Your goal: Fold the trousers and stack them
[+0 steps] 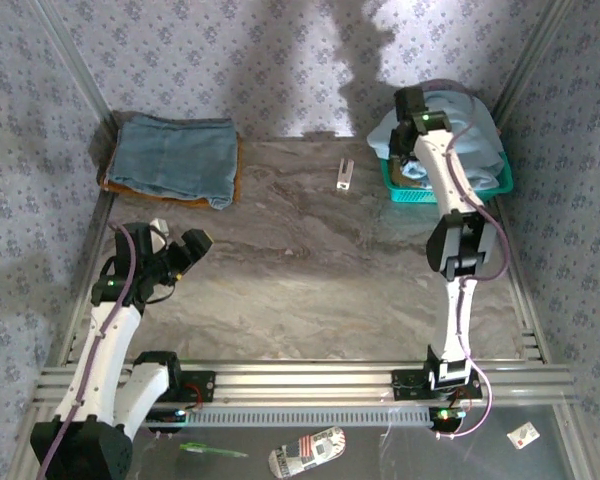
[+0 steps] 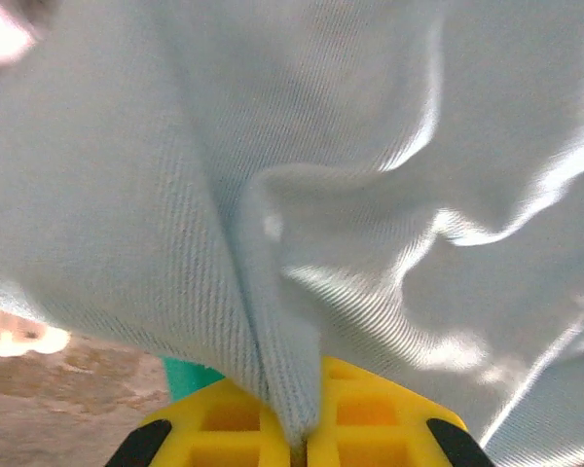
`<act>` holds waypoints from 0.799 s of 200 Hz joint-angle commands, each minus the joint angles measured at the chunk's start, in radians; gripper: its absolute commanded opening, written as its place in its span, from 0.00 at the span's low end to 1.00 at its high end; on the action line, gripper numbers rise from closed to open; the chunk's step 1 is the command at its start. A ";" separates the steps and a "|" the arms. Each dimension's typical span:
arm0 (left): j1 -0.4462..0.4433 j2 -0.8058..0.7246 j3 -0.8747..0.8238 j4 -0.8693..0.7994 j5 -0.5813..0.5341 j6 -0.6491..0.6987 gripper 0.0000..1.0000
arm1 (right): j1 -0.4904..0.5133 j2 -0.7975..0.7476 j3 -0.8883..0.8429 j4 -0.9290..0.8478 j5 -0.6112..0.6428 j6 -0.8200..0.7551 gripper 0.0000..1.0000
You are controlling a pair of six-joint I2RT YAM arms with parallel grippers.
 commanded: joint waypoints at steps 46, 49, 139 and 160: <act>-0.062 -0.022 0.031 0.044 -0.009 0.026 0.88 | 0.072 -0.386 -0.019 0.217 0.205 -0.033 0.00; -0.068 -0.024 0.031 0.047 -0.012 0.028 0.88 | 0.084 -0.412 -0.031 0.244 0.214 -0.047 0.00; -0.173 -0.183 -0.005 0.034 -0.180 -0.003 0.90 | 0.787 -0.899 -0.541 0.536 0.202 -0.320 0.00; -0.172 -0.197 0.036 -0.040 -0.233 0.003 0.93 | 0.839 -0.866 -0.677 0.467 0.033 -0.156 0.24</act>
